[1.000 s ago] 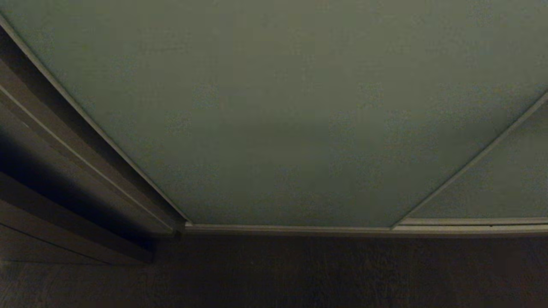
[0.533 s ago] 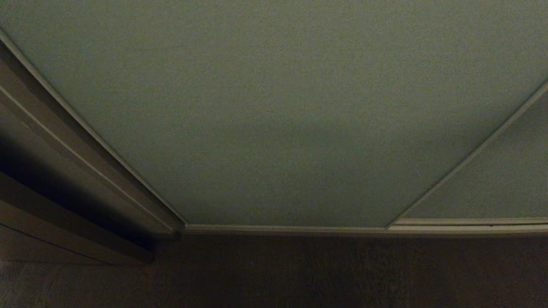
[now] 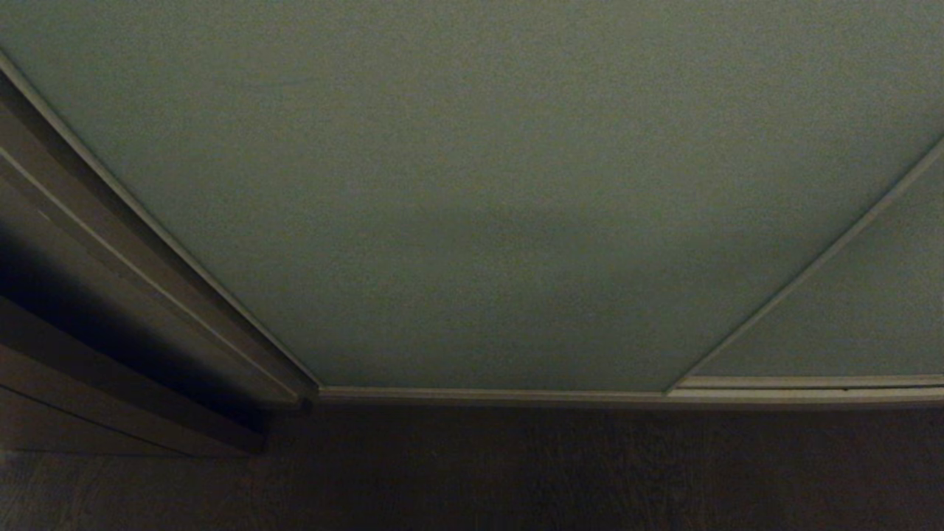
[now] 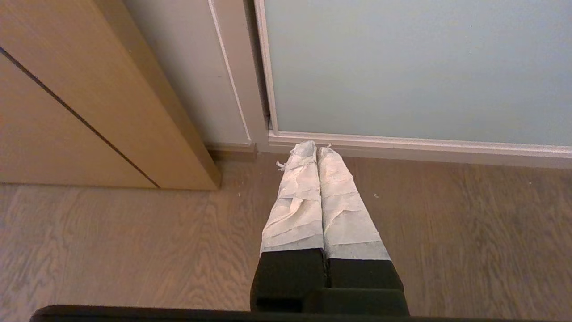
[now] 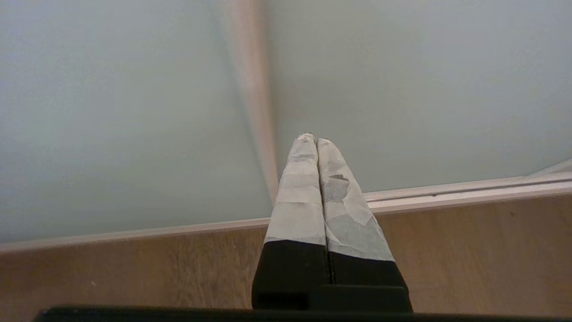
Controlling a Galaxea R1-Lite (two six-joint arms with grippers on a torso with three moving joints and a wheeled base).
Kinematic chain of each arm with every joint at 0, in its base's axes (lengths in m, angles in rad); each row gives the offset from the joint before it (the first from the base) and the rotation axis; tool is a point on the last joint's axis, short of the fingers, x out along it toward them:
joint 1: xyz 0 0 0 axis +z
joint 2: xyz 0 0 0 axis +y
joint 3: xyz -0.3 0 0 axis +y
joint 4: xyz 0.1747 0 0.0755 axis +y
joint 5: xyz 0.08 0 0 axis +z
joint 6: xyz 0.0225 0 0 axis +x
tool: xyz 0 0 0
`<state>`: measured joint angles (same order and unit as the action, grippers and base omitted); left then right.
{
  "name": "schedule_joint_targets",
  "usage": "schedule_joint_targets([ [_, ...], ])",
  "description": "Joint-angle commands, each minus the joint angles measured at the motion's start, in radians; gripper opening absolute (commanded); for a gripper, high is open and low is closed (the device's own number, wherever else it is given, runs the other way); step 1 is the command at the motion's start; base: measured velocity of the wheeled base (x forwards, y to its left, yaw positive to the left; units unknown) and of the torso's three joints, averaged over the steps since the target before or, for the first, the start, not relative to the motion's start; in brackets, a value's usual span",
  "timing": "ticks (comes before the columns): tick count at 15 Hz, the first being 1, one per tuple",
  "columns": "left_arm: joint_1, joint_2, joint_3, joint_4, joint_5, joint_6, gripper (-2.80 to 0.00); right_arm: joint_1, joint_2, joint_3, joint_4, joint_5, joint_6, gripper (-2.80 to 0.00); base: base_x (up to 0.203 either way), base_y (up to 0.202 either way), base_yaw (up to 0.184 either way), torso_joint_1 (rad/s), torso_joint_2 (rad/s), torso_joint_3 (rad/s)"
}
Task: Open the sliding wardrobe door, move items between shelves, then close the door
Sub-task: Close the door
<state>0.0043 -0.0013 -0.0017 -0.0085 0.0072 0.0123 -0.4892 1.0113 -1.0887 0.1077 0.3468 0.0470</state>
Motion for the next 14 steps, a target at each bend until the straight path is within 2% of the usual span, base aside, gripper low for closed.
schedule_joint_targets([
  [1,0.000,0.001,0.002,-0.001,0.000,0.000,-2.80,0.101,-0.150,0.068,0.005,-0.087,-0.002,-2.80,0.000,0.000,0.000,0.000,0.00,0.000],
  [3,0.000,0.001,0.000,-0.001,0.000,0.000,-2.80,0.199,-0.297,0.201,0.016,-0.161,-0.012,-2.80,0.000,0.000,0.000,0.000,0.00,0.000],
  [9,0.000,0.001,0.000,-0.001,0.000,-0.001,-2.80,0.435,-0.814,0.701,0.089,-0.244,-0.100,-2.80,0.000,0.000,0.000,0.000,0.00,0.000],
  [12,0.002,0.001,0.000,0.000,0.000,0.000,-2.80,0.480,-0.963,0.907,0.086,-0.269,-0.137,-2.80,0.000,0.000,0.000,0.000,0.00,0.000],
  [14,0.001,0.001,0.000,0.000,0.000,-0.002,-2.80,0.488,-1.008,1.045,-0.036,-0.285,-0.145,-2.80,0.000,0.000,0.000,0.000,0.00,0.000],
])
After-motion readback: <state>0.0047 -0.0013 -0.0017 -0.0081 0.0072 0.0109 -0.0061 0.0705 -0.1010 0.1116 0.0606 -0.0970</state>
